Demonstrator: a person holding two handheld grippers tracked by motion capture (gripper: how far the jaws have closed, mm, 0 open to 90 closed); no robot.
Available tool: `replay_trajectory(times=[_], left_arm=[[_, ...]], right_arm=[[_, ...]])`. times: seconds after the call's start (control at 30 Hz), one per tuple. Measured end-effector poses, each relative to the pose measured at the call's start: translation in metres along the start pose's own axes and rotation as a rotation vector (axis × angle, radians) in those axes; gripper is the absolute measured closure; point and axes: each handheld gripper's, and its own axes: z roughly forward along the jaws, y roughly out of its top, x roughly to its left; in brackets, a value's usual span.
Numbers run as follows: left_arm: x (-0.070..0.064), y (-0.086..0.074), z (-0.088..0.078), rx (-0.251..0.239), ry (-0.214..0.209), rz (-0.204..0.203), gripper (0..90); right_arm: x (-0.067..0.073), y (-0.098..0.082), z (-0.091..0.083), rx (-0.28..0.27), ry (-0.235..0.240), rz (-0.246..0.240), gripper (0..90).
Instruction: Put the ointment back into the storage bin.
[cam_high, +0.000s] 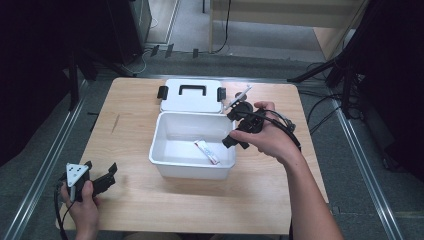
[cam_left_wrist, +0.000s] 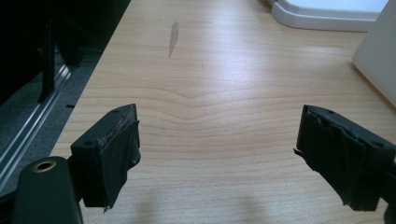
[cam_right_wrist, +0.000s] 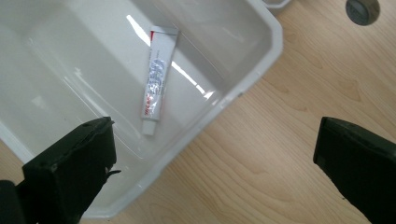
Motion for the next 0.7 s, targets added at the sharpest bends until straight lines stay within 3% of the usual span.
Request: replay_trajectory(times=[0.23, 0.53, 0.7], left_arm=[[0.0, 0.0, 0.0, -0.004, 0.0, 0.002, 14.0], [0.0, 0.0, 0.0, -0.004, 0.001, 0.002, 14.0], [-0.001, 0.0, 0.0, -0.004, 0.003, 0.006, 14.0]], right_arm=[[-0.016, -0.029, -0.006, -0.044, -0.029, 0.024, 0.0], [-0.041, -0.076, 0.0, -0.094, -0.051, 0.124, 0.0], [-0.053, -0.106, 0.009, -0.153, -0.094, 0.19, 0.0]])
